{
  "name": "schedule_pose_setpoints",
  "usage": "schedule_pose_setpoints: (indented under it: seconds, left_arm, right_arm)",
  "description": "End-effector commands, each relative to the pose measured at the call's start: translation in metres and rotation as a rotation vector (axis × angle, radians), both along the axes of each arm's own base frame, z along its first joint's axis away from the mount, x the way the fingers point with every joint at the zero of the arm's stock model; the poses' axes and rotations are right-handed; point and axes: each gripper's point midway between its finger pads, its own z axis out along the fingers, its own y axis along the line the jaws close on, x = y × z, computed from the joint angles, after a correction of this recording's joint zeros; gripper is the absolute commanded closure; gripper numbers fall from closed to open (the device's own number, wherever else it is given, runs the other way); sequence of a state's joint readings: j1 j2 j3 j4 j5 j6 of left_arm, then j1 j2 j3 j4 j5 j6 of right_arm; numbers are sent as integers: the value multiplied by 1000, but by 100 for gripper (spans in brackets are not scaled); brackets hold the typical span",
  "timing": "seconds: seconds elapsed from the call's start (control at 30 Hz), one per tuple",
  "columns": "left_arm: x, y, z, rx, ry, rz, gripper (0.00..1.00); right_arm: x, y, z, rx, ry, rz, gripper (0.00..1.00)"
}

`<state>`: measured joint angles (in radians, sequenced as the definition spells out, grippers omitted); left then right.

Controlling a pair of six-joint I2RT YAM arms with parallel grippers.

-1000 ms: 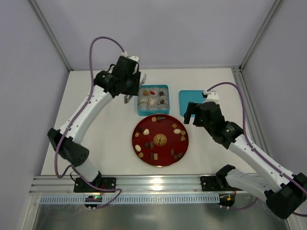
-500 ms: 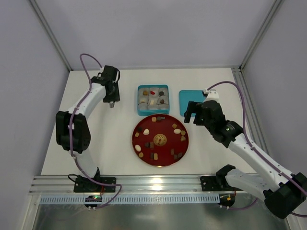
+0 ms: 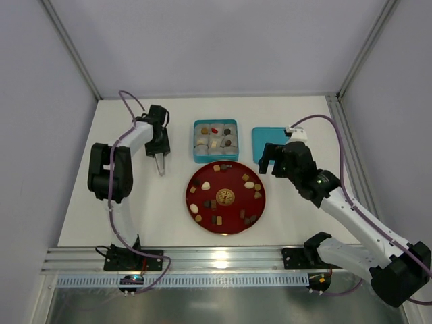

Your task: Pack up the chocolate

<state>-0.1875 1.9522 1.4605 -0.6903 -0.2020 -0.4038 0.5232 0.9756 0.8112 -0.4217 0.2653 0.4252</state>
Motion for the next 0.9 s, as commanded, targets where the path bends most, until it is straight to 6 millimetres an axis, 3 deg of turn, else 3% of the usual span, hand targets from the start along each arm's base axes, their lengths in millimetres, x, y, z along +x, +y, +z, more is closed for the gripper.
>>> schedule_pose_setpoints:
  seconds: [0.0,0.2,0.33,0.63,0.7,0.87]
  left_arm:
    - [1,3,-15,-17,21,20,47]
    - [-9,4,-38,-7,94,23,32]
    - [-12,5,-38,-2,100,26,26]
    - [0,6,22,1,-1,1,10]
    - [1,6,38,1,-21,-7,8]
    - [3,8,77,2,-92,-6,7]
  right_arm:
    - [5,2,0,2,24,-14,0]
    - [9,4,-5,-14,63,-22,0]
    - [13,8,-5,-9,78,-21,0]
    - [32,17,-8,-48,144,-27,0]
    - [39,17,-2,-45,139,-34,0]
    - [69,25,3,-84,169,-22,4]
